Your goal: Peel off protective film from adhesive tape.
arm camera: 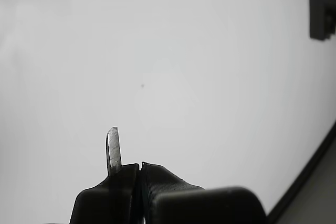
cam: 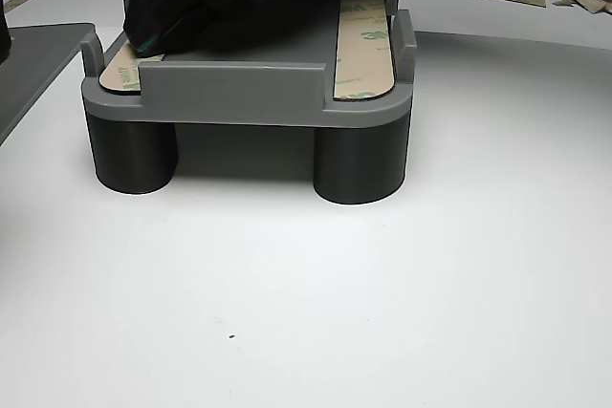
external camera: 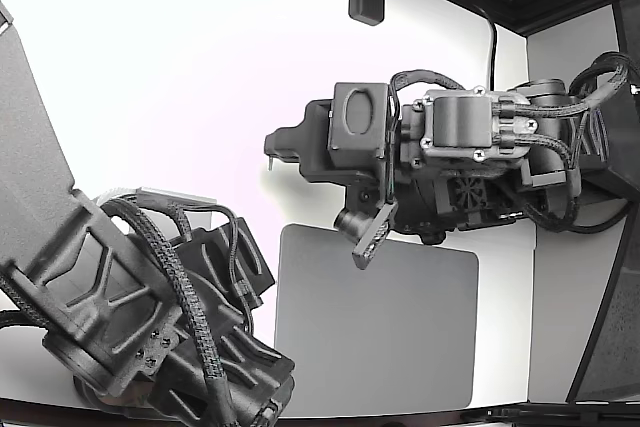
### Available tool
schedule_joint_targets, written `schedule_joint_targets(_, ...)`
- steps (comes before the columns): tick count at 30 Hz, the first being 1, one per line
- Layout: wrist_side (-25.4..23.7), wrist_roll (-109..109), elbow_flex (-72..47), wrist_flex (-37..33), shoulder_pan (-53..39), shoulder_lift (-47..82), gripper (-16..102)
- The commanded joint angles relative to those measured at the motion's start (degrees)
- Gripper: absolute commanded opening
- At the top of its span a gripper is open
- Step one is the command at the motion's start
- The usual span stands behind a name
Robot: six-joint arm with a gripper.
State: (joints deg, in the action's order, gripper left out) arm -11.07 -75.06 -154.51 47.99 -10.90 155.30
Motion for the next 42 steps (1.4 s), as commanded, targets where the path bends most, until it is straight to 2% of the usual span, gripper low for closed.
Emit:
schedule_joint_targets(1,-0.88,-0.44,1.67,-2.37,-0.44,-1.58,-11)
schedule_joint_targets(9,-7.91,1.67,4.22,-5.98,-6.68,-10.46,-11)
schedule_joint_targets(20,-12.48,4.75,5.10,-10.28,-12.66,-17.58,-11)
schedule_joint_targets(42,-17.05,12.30,8.44,-11.25,-17.31,-24.52,-11)
